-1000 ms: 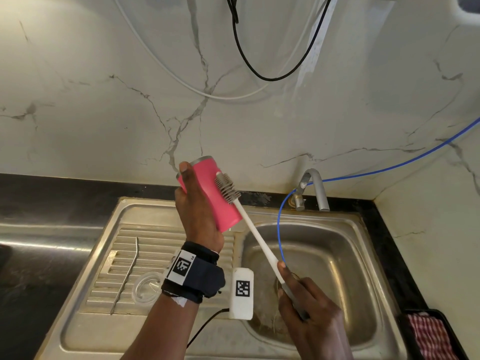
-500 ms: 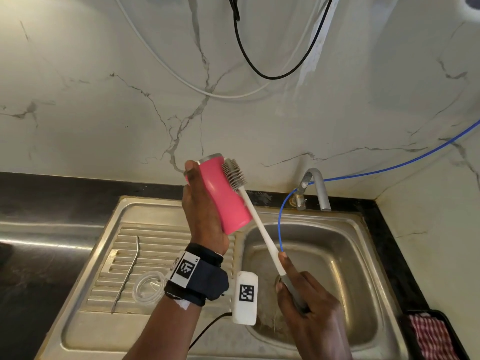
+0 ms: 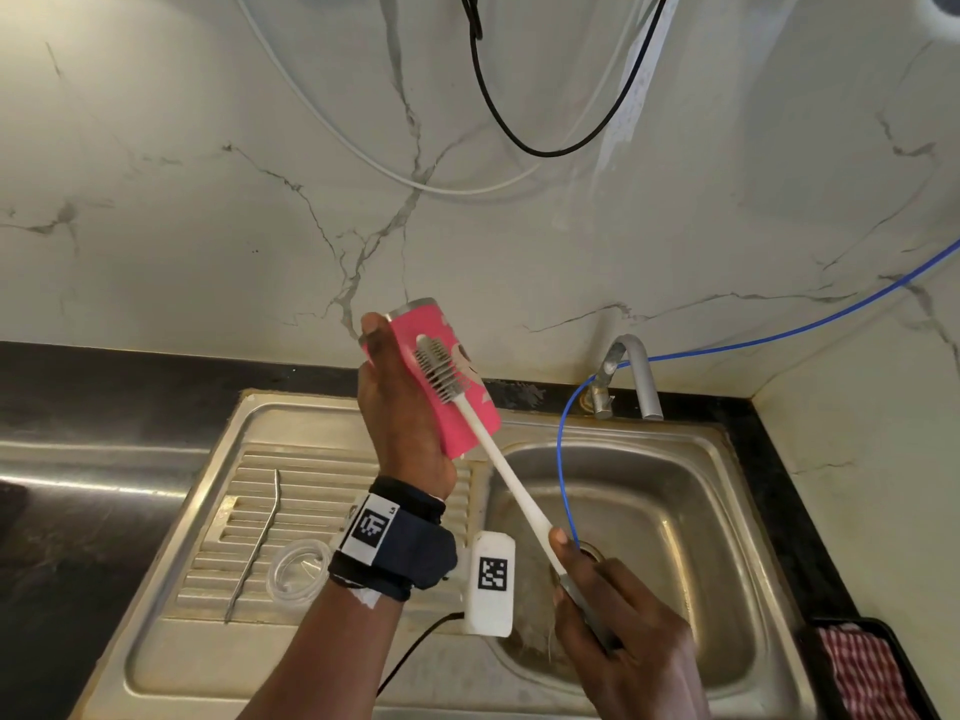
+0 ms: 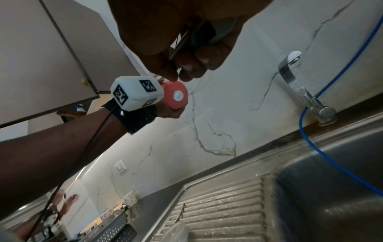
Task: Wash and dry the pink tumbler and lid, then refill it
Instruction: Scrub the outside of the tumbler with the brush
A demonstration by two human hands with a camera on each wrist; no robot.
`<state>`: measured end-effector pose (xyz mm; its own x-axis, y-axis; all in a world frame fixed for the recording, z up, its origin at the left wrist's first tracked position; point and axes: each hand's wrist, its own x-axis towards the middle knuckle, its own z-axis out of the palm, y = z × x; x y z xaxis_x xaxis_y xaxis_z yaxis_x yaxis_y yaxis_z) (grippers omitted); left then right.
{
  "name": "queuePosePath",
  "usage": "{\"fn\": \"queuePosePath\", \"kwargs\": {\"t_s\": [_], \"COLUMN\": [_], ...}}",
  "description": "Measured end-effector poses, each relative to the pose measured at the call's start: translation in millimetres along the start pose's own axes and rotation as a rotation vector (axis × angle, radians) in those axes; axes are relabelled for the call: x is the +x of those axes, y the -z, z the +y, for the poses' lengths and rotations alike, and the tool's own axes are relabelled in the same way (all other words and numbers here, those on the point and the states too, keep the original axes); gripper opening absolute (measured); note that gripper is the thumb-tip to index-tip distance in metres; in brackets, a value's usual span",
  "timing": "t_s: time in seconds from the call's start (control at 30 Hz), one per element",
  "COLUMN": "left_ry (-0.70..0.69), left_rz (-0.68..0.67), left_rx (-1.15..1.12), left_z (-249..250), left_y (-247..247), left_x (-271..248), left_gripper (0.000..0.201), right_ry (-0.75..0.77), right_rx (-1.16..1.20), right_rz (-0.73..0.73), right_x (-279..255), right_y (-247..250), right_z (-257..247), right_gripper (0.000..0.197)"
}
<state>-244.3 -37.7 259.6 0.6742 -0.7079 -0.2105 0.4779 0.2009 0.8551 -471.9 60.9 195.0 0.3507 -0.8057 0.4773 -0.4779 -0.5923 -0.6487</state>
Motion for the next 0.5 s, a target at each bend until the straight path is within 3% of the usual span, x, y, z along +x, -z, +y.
{"fn": "queuePosePath", "kwargs": {"t_s": [0.2,0.33,0.5], "left_ry": [-0.015,-0.005,0.006], "left_rz": [0.082,0.014,0.046], "left_rx": [-0.085,-0.042,-0.026], "left_z": [16.3,6.6,10.1], "left_y": [13.4,9.2,9.7], "left_x": [17.1,4.8,10.9], "left_gripper": [0.065,0.060,0.056], "right_ry": [0.033,0.020,0.023], "right_rx": [-0.081,-0.092,-0.083], "right_rz": [-0.112,-0.050,-0.033], "right_x": [-24.5,-11.6,-14.7], "right_y": [10.5,6.0,11.8], "right_z": [10.5,7.2,11.2], "right_gripper": [0.059,0.052,0.052]}}
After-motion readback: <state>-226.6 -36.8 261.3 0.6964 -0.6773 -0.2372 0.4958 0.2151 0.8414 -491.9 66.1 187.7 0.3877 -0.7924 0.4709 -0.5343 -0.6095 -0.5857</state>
